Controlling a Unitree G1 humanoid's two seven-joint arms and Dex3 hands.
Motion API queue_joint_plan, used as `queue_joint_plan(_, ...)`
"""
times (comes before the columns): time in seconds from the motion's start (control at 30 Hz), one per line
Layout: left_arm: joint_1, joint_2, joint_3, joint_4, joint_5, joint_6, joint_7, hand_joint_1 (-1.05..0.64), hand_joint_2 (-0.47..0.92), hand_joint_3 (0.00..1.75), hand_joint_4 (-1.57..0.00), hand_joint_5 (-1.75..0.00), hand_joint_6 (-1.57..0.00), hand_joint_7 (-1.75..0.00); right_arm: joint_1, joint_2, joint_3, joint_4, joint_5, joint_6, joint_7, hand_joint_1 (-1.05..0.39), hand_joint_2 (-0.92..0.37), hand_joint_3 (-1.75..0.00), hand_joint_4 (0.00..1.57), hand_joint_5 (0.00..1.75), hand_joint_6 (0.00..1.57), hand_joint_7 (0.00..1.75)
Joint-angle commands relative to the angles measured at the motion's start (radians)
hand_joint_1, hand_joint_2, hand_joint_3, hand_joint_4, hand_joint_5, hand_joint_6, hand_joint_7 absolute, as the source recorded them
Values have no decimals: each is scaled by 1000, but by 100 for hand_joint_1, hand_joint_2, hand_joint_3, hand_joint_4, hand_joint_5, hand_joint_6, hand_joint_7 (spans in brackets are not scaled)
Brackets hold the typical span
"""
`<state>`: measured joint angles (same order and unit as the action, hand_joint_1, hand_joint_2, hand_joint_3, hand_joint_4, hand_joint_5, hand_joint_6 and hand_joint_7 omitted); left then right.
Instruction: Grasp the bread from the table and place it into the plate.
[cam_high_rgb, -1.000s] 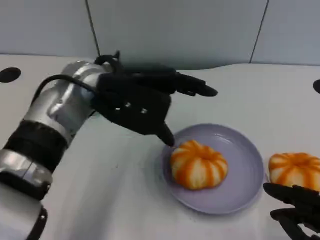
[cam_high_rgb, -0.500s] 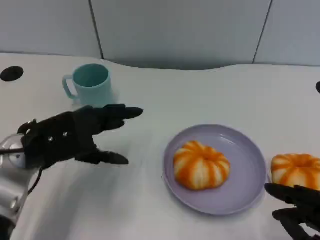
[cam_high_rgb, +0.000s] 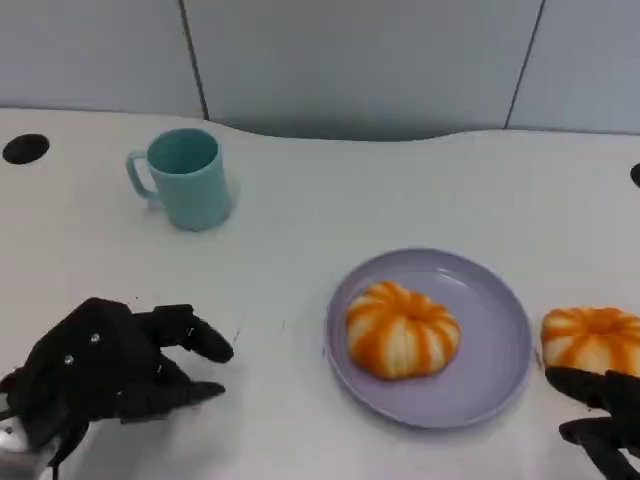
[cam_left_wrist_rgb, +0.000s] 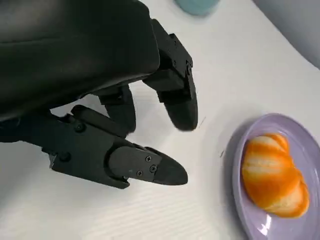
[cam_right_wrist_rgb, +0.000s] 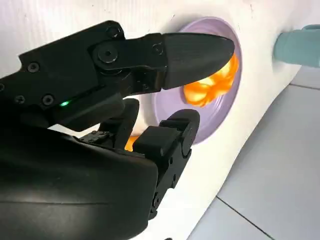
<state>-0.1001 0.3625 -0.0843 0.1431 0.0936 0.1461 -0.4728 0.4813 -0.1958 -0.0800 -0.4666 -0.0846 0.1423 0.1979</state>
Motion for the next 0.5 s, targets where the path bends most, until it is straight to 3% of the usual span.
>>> queue_joint_plan(0.03, 35, 1, 10, -37, -41, 78, -12, -33, 91, 5, -66, -174, -53, -174, 10, -15, -21, 16, 23, -28, 8, -39, -92, -41, 49, 68, 69, 1)
queue_joint_plan(0.17, 62, 5, 2, -86, -46, 145, -6, -31, 92, 5, -73, -175, -58, -175, 12, -24, -26, 18, 24, -31, 12, -40, -92, -40, 49, 70, 69, 1)
queue_joint_plan(0.5, 29, 2, -20, -38, -44, 141, -8, -34, 92, 8, -67, -175, -51, -175, 7, -34, -34, 43, 23, -50, 15, -40, -92, -41, 48, 71, 70, 1)
